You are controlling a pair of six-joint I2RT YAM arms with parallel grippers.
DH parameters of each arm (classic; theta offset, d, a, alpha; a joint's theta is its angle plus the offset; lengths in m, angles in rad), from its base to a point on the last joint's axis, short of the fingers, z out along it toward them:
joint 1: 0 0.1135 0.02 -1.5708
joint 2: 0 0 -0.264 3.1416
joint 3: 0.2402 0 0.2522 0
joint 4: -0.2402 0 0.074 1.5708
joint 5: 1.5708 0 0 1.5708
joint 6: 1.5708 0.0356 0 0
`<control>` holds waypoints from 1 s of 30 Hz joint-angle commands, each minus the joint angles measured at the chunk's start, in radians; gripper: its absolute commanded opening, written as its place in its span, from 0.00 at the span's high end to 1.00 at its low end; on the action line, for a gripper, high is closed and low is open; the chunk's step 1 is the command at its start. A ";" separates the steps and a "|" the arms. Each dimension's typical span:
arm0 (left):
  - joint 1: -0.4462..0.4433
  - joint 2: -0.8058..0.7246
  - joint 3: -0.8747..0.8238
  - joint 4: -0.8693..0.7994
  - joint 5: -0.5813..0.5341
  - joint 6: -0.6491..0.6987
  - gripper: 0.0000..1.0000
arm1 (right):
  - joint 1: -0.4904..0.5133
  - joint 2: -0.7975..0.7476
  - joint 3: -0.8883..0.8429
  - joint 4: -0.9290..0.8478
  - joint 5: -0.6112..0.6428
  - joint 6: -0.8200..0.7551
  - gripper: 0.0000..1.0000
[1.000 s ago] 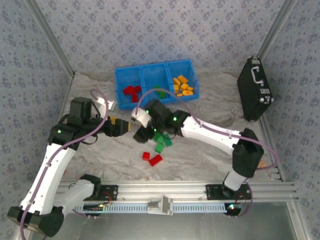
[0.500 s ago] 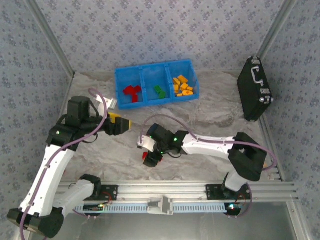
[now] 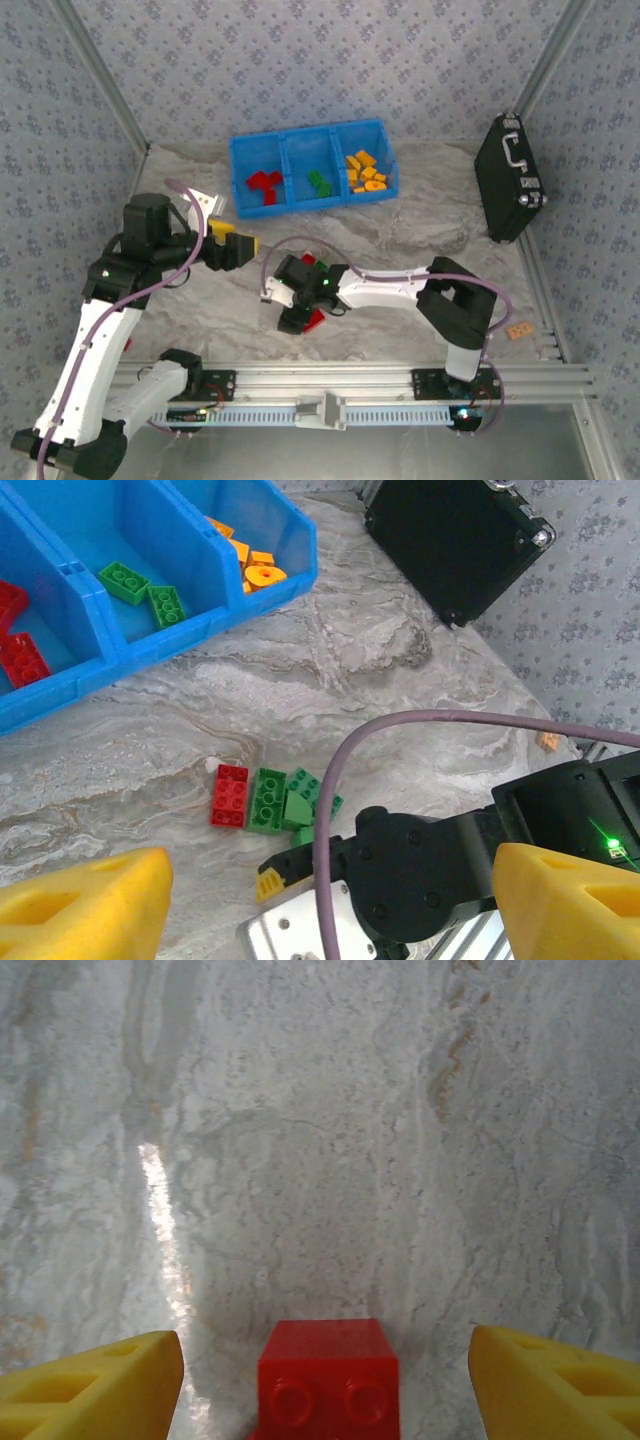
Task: Sort the legos into containers by color
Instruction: Pick up the lego from the bottom-center of the table.
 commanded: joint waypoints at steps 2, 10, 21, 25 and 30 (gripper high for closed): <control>0.006 -0.012 0.030 -0.014 -0.010 0.022 0.16 | -0.001 0.030 0.036 -0.064 0.036 -0.019 0.24; 0.007 -0.004 0.030 -0.013 -0.009 0.035 0.15 | -0.009 0.018 0.013 -0.105 -0.018 -0.003 0.27; 0.008 0.015 0.034 0.003 0.000 0.029 0.15 | -0.016 0.040 0.028 -0.107 -0.057 -0.009 0.49; 0.009 0.012 0.040 -0.001 0.000 0.029 0.15 | -0.021 0.023 0.041 -0.117 -0.070 -0.007 0.56; 0.013 -0.007 0.049 -0.006 -0.022 0.041 0.15 | -0.061 -0.020 0.094 -0.130 -0.076 -0.001 0.60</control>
